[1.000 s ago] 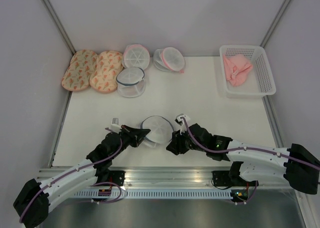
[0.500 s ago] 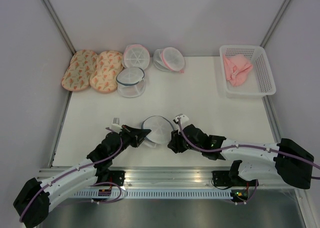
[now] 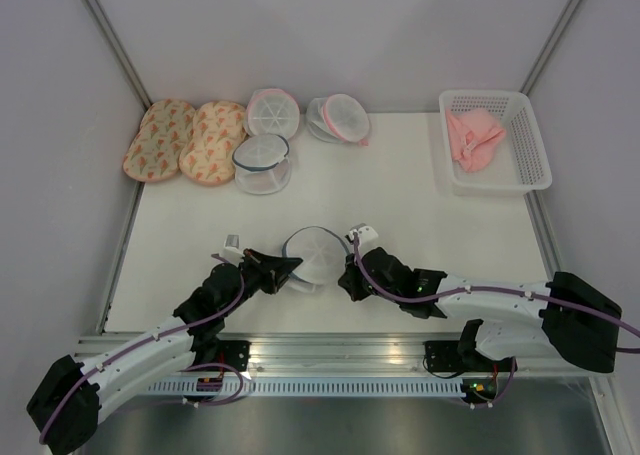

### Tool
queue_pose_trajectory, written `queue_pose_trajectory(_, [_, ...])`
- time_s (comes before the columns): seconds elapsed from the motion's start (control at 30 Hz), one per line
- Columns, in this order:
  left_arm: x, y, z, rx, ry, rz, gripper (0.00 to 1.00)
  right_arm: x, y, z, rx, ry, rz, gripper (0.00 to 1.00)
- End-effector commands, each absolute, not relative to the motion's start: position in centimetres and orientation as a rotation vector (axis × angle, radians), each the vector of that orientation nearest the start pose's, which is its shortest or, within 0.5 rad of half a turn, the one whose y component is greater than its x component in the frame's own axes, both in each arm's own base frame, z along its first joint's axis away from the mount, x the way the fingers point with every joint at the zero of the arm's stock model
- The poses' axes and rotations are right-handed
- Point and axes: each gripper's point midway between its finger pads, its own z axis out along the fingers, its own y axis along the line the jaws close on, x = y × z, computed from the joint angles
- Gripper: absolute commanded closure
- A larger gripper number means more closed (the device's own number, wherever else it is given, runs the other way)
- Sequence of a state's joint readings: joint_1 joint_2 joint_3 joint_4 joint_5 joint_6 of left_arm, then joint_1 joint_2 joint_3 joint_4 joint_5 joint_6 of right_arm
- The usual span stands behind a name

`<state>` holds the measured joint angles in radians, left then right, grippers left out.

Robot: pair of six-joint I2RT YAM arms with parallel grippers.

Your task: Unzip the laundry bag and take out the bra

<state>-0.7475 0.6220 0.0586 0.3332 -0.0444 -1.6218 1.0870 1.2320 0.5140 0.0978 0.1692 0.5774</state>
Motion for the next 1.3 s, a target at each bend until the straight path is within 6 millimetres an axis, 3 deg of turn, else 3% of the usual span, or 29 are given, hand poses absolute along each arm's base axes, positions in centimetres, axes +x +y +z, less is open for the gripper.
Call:
queue_pose_trajectory(0.0, [16.7,-20.8,6.6,-0.962,2.053,-1.455,0.98,17.8,29.4,9.7,-0.418,2.170,0.693,0.99])
queue_pose_trajectory(0.07, [16.6,-20.8,6.3,-0.950,2.070,-1.441,0.98,18.2,28.4,9.6,-0.399,2.177,0.635,0.99])
queue_pose_trajectory(0.17, [15.9,-21.1,5.8,-0.898,2.116,-1.444,0.98,18.0,25.1,8.4,-0.400,2.262,0.440,1.00])
queue_pose_trajectory(0.37, [15.4,-21.6,6.1,-0.730,2.164,-1.430,0.98,18.7,21.7,9.1,-0.337,2.284,0.234,1.00])
queue_pose_trajectory(0.5, [15.3,-22.9,7.2,-0.483,2.209,-1.434,0.98,18.8,21.2,9.2,-0.328,2.287,0.202,1.00])
queue_pose_trajectory(0.57, [15.5,-24.1,9.0,-0.282,2.196,-1.468,0.98,18.8,21.4,9.5,-0.330,2.283,0.220,0.99])
queue_pose_trajectory(0.6, [15.6,-24.6,8.3,-0.228,2.238,-1.452,0.98,18.6,21.6,9.5,-0.341,2.289,0.236,0.99])
queue_pose_trajectory(0.63, [16.2,-25.6,10.0,-0.105,2.204,-1.485,0.98,18.5,21.6,9.7,-0.344,2.285,0.250,0.99])
queue_pose_trajectory(0.77, [18.6,-28.0,11.2,0.060,2.174,-1.531,0.97,18.0,21.9,10.9,-0.351,2.270,0.319,1.00])
queue_pose_trajectory(0.8, [19.7,-28.7,12.4,0.084,2.124,-1.547,0.90,17.8,21.9,11.0,-0.355,2.271,0.332,1.00])
queue_pose_trajectory(0.87, [21.5,-29.3,12.5,0.075,2.102,-1.554,0.75,17.5,21.8,11.5,-0.355,2.265,0.359,1.00])
queue_pose_trajectory(0.9, [22.8,-29.9,12.8,0.068,2.085,-1.552,0.55,17.4,21.8,11.7,-0.354,2.264,0.373,1.00])
queue_pose_trajectory(1.0, [25.4,-30.8,14.5,0.068,2.027,-1.531,0.39,17.0,21.8,11.5,-0.355,2.268,0.397,1.00])
queue_pose_trajectory(1.07, [26.7,-31.2,15.1,0.053,2.026,-1.511,0.33,16.9,21.9,11.2,-0.350,2.273,0.408,1.00])
queue_pose_trajectory(1.17, [27.7,-30.4,14.8,-0.039,2.073,-1.421,0.30,16.7,22.4,10.6,-0.347,2.293,0.428,1.00])
queue_pose_trajectory(1.23, [28.6,-28.8,14.4,-0.154,2.086,-1.308,0.30,16.3,23.4,10.3,-0.368,2.309,0.474,1.00])
queue_pose_trajectory(1.27, [27.8,-27.6,14.0,-0.202,2.127,-1.250,0.30,16.2,23.8,10.2,-0.373,2.312,0.494,0.99])
